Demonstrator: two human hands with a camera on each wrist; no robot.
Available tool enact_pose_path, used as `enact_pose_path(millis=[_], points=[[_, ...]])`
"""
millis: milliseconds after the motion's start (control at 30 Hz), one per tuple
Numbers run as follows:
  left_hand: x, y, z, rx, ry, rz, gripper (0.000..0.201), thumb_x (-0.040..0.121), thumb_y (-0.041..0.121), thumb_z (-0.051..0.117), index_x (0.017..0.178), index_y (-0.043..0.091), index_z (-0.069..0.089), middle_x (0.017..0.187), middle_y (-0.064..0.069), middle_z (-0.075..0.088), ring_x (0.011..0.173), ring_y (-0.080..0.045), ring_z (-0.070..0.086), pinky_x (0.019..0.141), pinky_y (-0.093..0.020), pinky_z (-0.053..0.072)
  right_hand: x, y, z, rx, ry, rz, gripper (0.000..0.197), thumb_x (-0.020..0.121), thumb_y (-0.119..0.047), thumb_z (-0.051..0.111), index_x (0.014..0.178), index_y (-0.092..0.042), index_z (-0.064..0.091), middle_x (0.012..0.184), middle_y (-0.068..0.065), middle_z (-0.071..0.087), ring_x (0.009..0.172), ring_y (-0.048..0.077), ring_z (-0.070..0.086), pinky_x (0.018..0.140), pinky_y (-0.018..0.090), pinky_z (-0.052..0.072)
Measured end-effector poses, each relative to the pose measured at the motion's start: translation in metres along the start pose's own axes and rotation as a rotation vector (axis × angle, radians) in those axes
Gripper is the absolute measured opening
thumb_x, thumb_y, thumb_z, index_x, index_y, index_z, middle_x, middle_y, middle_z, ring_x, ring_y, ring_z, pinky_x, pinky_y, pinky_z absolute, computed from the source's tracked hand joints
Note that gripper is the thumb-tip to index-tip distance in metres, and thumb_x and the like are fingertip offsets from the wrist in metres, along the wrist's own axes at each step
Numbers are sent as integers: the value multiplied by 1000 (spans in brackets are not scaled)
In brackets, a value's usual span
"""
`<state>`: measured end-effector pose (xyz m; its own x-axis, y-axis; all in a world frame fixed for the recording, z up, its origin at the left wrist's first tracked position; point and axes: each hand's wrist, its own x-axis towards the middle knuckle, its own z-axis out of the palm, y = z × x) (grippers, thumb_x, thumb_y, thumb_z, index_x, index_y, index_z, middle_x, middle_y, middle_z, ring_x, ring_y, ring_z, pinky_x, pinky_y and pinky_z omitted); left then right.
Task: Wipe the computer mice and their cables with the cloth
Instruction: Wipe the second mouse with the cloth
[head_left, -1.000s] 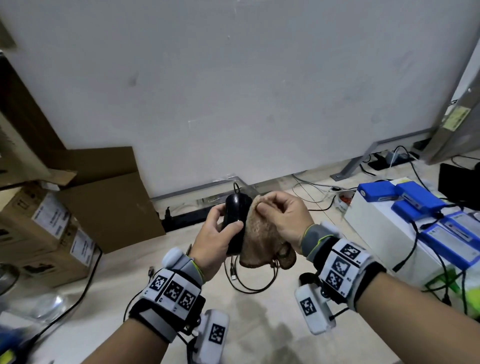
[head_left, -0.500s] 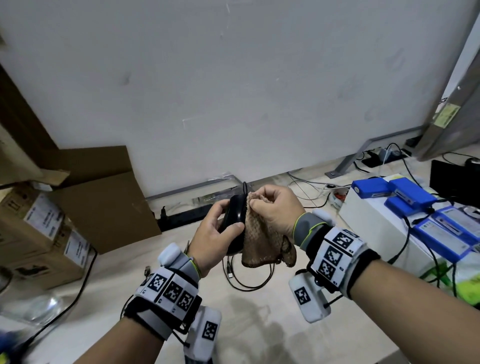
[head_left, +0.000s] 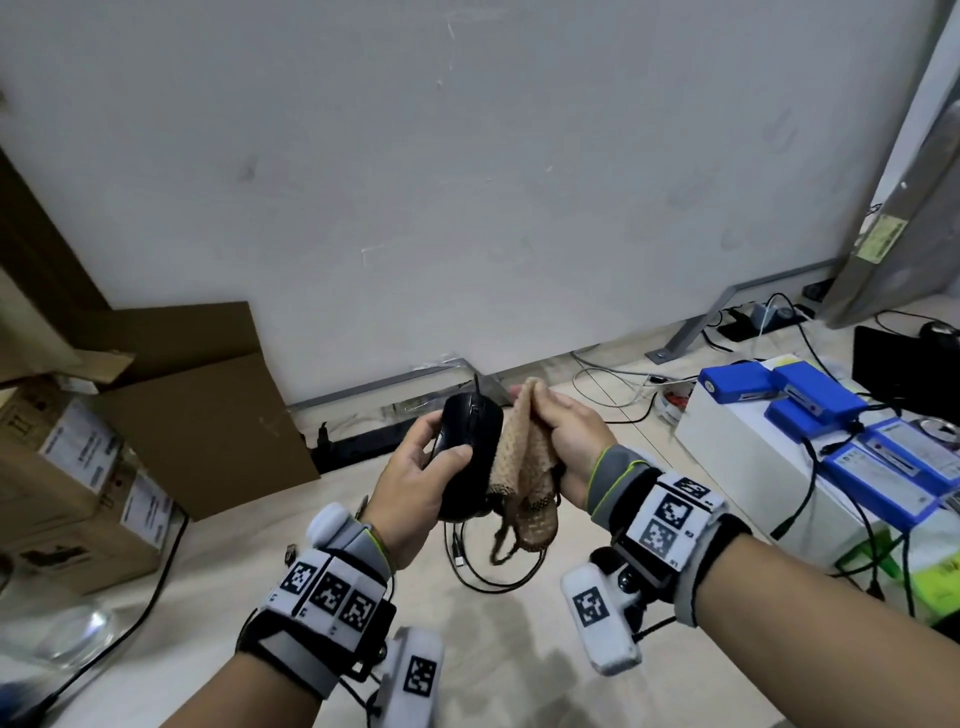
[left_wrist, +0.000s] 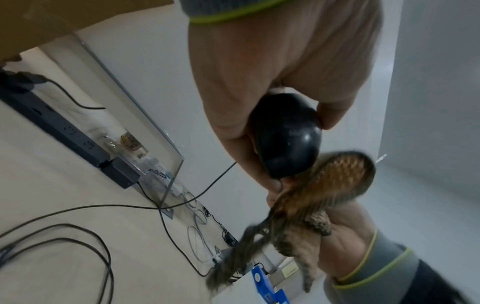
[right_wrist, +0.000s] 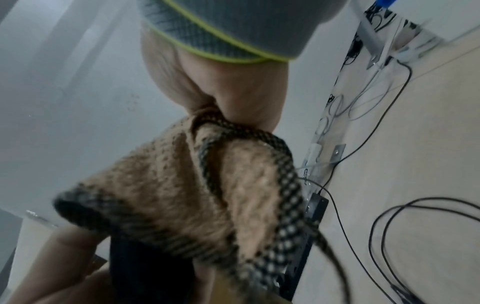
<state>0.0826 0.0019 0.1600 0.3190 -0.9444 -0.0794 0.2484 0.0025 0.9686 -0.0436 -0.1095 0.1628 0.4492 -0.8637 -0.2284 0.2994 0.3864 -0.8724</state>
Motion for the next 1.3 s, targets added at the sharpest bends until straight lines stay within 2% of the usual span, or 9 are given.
enact_pose_path(millis=[67,200,300,400,533,633,900,1167,1300], points=[[3,2,-1,-35,6,-46,28,95,4,47,120,17,53,97,-15,68,71,-26,66,56,-39,54,-6,-8,-1,85,-45,-23,26,99,-26,47,98,-10,68,69,10,64,55,18,64,56,31,57],[6,-2,0,-20,85,-66,25,94,8,52,117,19,56,89,-8,66,70,-19,64,52,-31,51,-11,-5,2,-182,-97,-228,7,79,-21,73,83,-18,68,78,7,66,68,19,59,71,32,51],[9,-3,6,61,91,-17,28,92,8,56,116,23,56,90,-6,69,77,-19,64,58,-31,52,-10,4,10,-477,-50,-391,18,79,-11,76,76,-19,61,69,-1,63,60,5,56,61,20,48],[9,-3,12,135,110,56,29,92,8,56,116,24,56,96,-7,70,81,-17,66,64,-36,55,-7,13,10,-649,71,-473,26,71,-42,74,78,-24,57,73,-10,63,62,7,57,64,28,51],[8,-1,18,214,90,125,30,92,5,55,117,21,56,95,-2,70,79,-9,65,60,-28,52,-7,18,9,-637,60,-452,29,74,-49,65,90,-27,58,85,-10,67,78,5,64,77,26,53],[5,0,20,327,30,184,33,89,-2,56,117,15,55,96,0,68,79,-3,63,66,-19,52,-3,13,9,-688,75,-476,21,91,-32,59,75,-19,54,67,-10,59,63,5,53,69,26,47],[0,-4,20,120,76,42,25,94,9,53,116,21,56,80,-4,69,62,-15,63,50,-29,50,10,19,8,-405,165,-244,41,95,-48,49,81,-17,71,79,-1,73,76,14,66,78,31,54],[9,-22,16,-34,187,-21,24,91,39,51,106,22,60,105,-10,68,97,-20,63,89,-41,49,-14,46,8,-610,69,-561,23,83,-34,69,104,-35,59,81,-9,63,80,6,66,78,22,51],[3,-19,23,225,218,229,24,103,26,36,94,21,58,90,3,62,81,5,56,82,-14,45,-17,45,14,-730,110,-530,29,81,-50,62,96,-27,54,88,-8,65,82,0,62,75,17,46]])
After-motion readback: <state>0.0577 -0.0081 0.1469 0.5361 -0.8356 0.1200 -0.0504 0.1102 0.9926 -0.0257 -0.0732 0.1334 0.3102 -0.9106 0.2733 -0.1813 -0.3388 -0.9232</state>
